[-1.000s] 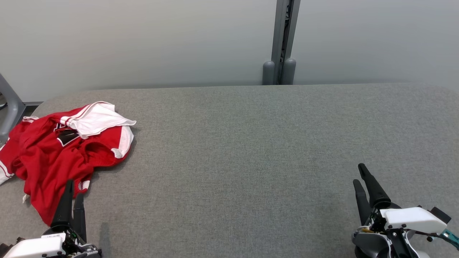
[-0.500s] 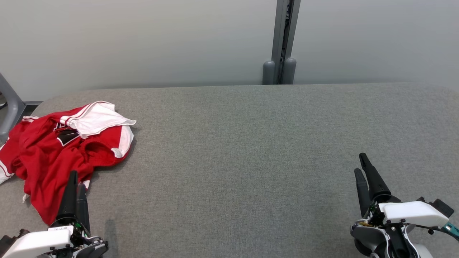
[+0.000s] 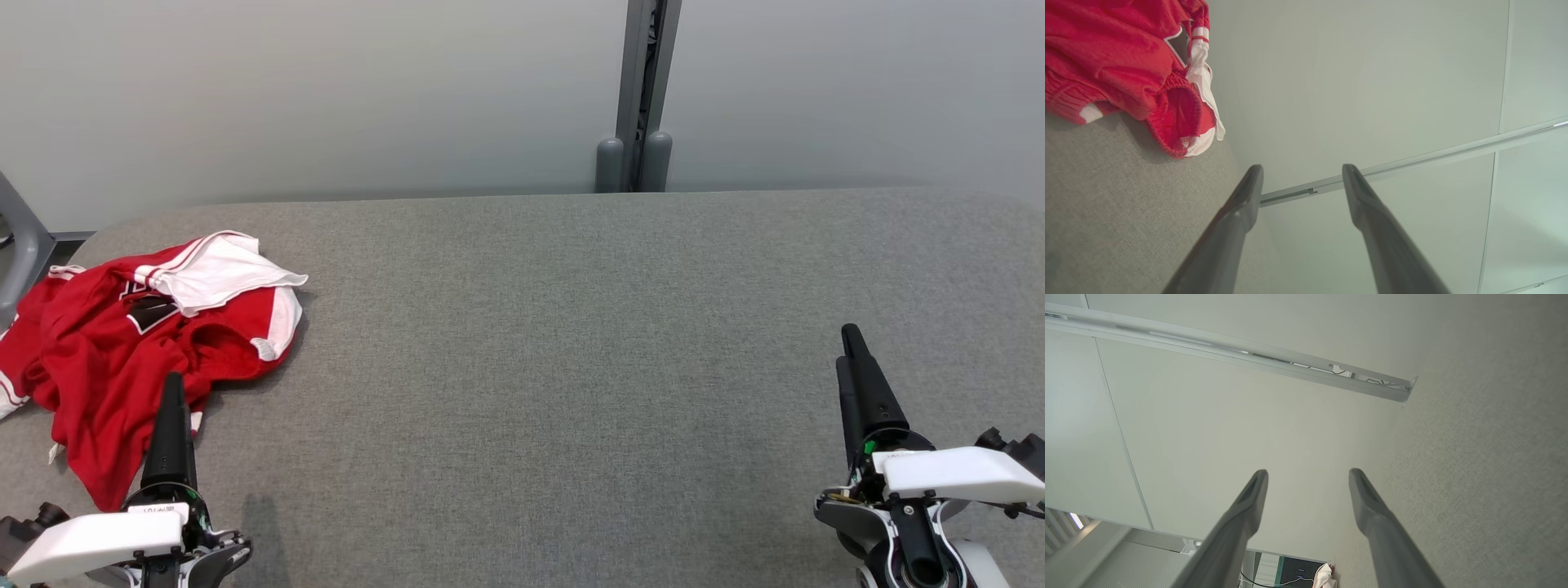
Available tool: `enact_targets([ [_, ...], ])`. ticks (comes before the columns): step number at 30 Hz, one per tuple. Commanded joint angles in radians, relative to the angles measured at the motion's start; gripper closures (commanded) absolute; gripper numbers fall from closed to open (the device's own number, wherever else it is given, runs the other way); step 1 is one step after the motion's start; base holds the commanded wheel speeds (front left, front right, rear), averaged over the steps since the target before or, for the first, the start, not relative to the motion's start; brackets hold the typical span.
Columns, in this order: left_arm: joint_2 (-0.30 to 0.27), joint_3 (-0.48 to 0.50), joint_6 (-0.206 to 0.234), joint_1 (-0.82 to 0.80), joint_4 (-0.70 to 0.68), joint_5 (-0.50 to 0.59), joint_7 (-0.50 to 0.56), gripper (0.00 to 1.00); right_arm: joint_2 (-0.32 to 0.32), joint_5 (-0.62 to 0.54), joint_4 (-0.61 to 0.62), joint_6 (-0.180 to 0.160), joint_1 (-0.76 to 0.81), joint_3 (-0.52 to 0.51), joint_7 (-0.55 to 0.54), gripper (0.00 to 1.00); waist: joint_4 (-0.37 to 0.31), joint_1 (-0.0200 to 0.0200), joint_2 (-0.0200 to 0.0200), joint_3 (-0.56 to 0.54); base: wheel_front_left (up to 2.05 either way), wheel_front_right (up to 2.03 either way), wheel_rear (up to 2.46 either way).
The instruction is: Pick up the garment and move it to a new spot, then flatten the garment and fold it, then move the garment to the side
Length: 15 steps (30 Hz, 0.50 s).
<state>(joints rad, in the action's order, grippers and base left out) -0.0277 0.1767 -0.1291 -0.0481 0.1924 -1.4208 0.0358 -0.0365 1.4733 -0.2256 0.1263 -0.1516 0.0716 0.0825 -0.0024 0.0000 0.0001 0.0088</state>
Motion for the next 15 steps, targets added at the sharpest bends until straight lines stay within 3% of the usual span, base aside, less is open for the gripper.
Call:
enact_targets([
  [1, -0.015, -0.004, -0.001, -0.03, -0.022, 0.038, -0.014, 0.0, -0.007, -0.043, 0.03, 0.004, -0.007, -0.005, 0.011, 0.0, -0.001, 0.0, -0.0001, 0.0, 0.0, 0.0, 0.0],
  [5, -0.016, -0.009, -0.001, -0.032, -0.025, 0.059, -0.027, 0.0, -0.008, -0.086, 0.04, 0.004, -0.005, -0.005, 0.02, 0.0, -0.003, 0.0, -0.0001, 0.001, 0.0, 0.0, 0.0],
  [15, -0.018, -0.037, -0.001, -0.032, -0.043, 0.259, -0.075, 0.0, -0.01, -0.291, 0.084, 0.004, 0.01, -0.012, 0.048, 0.0, -0.009, 0.0, -0.0001, 0.002, 0.0, 0.0, 0.0],
])
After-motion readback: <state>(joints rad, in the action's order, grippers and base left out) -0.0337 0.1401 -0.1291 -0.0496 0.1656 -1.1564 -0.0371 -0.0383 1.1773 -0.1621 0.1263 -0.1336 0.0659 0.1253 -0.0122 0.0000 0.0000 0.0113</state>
